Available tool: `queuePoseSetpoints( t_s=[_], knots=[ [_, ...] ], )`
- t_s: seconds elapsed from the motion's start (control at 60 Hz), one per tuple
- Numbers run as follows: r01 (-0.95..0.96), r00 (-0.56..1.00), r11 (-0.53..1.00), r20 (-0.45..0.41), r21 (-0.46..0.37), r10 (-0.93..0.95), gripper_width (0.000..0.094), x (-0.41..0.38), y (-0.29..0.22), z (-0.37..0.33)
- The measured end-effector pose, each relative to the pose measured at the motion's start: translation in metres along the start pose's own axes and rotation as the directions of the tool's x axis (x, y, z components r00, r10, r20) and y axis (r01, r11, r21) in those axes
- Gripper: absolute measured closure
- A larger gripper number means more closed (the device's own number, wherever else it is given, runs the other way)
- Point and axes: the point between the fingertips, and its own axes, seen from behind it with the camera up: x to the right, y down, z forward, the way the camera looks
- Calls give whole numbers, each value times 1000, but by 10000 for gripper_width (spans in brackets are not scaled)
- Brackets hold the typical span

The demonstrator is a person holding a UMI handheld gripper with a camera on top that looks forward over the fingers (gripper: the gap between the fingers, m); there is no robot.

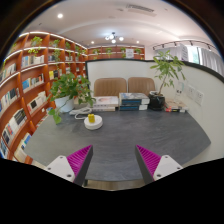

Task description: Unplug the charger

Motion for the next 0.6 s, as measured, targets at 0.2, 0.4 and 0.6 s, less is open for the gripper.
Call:
queuePoseSetpoints(
  t_s=[0.2,0.4,0.6],
  knots=[
    [30,998,999,62,-26,-29,68,-117,-19,128],
    [15,1000,1000,20,-6,-15,184,-143,-54,228],
    [39,999,999,-28,10,-39,319,-137,-64,299]
  ],
)
